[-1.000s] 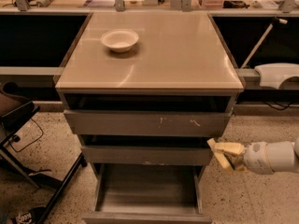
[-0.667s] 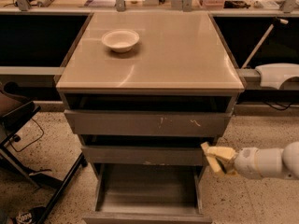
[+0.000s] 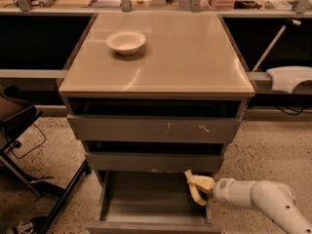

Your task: Place sponge into bottom drawer

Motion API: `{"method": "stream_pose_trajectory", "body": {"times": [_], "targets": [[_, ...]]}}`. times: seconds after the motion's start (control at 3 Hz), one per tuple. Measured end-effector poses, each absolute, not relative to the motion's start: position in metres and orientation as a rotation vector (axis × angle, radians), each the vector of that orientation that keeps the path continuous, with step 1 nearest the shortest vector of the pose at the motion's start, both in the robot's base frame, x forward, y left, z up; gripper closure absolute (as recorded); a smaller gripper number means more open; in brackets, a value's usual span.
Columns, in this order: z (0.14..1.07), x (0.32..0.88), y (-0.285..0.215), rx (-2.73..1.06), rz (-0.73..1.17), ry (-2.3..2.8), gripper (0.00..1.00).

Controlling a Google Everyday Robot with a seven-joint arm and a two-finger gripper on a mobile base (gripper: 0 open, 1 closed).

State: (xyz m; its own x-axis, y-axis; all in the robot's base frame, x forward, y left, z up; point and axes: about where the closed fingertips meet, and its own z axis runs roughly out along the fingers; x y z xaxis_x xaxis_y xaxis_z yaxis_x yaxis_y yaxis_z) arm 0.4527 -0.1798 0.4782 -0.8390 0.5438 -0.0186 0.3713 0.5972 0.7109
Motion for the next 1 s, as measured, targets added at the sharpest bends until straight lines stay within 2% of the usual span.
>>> {"method": "stream_pose_trajectory", "body": {"times": [0.67, 1.0], "targets": [[0.451, 0.466, -0.172, 0.801, 1.086, 2.546, 1.0], [0.384, 0.474, -0.138, 0.814, 1.074, 2.5, 1.0]]}}
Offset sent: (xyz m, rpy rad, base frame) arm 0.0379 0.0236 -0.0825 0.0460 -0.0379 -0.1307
